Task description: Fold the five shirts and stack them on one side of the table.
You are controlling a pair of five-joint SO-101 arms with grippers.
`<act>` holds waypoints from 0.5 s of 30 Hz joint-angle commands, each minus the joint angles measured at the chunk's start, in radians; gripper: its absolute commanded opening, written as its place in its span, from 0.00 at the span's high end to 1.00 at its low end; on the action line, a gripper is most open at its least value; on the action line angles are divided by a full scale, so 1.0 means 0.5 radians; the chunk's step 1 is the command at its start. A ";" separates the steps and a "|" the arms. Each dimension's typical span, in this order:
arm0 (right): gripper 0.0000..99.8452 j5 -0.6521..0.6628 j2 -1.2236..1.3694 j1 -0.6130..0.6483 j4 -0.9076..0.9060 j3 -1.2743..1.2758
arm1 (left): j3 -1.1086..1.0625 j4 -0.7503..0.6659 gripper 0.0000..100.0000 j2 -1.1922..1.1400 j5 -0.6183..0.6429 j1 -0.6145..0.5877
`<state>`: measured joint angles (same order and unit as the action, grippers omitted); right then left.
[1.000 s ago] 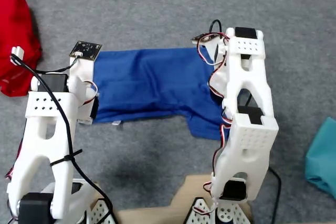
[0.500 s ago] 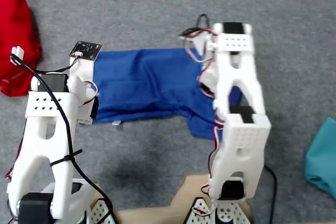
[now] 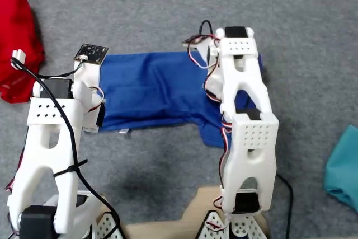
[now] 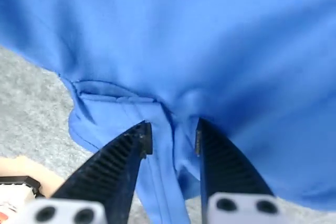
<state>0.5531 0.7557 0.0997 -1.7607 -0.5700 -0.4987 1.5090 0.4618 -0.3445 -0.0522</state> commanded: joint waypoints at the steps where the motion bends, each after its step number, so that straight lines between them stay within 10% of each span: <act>1: 0.84 -0.015 -0.026 -0.023 -0.046 -0.152 | 0.003 -0.018 0.98 0.060 -0.006 -0.009; 15: 0.84 -0.098 0.011 0.112 -0.037 -0.155 | 0.003 -0.025 0.98 0.060 0.000 -0.015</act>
<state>0.5178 0.7557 0.1488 -1.7637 -0.6068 -0.4987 1.5090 0.4618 -0.3445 -0.0522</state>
